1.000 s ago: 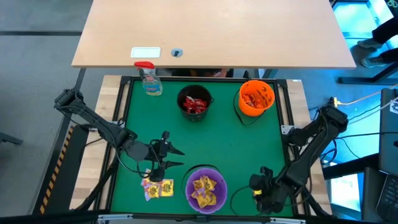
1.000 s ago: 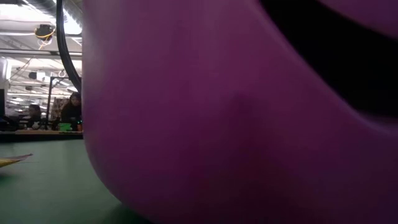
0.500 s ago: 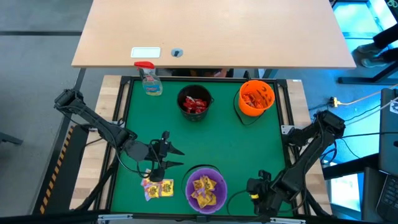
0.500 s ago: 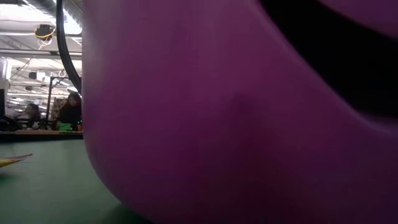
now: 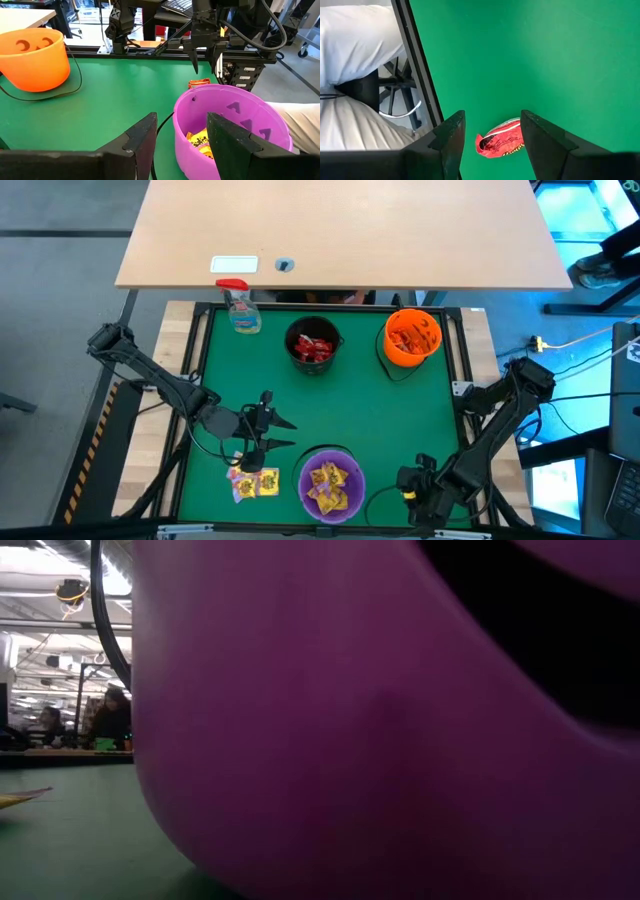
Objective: Sort candy
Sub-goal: Put the orange chocolate into the orange bucket
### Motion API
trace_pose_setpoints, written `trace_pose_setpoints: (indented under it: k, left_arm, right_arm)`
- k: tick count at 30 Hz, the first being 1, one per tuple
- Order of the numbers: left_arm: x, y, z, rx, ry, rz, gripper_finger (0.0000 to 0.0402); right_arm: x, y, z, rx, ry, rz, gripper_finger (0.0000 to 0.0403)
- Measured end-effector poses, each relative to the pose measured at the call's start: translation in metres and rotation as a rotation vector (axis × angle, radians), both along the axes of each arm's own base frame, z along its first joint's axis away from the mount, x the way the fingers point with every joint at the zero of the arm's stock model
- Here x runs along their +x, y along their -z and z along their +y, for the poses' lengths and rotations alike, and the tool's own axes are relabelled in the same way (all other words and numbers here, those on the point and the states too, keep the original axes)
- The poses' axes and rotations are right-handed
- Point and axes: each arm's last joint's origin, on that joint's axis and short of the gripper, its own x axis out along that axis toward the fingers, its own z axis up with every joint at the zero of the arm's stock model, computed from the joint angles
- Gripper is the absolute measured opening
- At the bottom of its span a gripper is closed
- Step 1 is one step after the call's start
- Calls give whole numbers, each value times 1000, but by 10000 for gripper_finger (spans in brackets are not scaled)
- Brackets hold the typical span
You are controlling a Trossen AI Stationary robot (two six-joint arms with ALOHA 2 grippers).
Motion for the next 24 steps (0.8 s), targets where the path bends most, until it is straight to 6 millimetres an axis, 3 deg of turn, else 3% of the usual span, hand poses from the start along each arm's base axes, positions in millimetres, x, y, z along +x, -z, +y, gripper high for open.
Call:
trace_pose_setpoints:
  k: [16, 24]
  left_arm:
    - [0, 0, 0, 0, 0, 0, 161]
    - [0, 0, 0, 0, 1, 0, 161]
  right_arm:
    - [-5, 17, -7, -35, 32, 31, 201]
    - [-6, 19, -4, 32, 25, 73, 212]
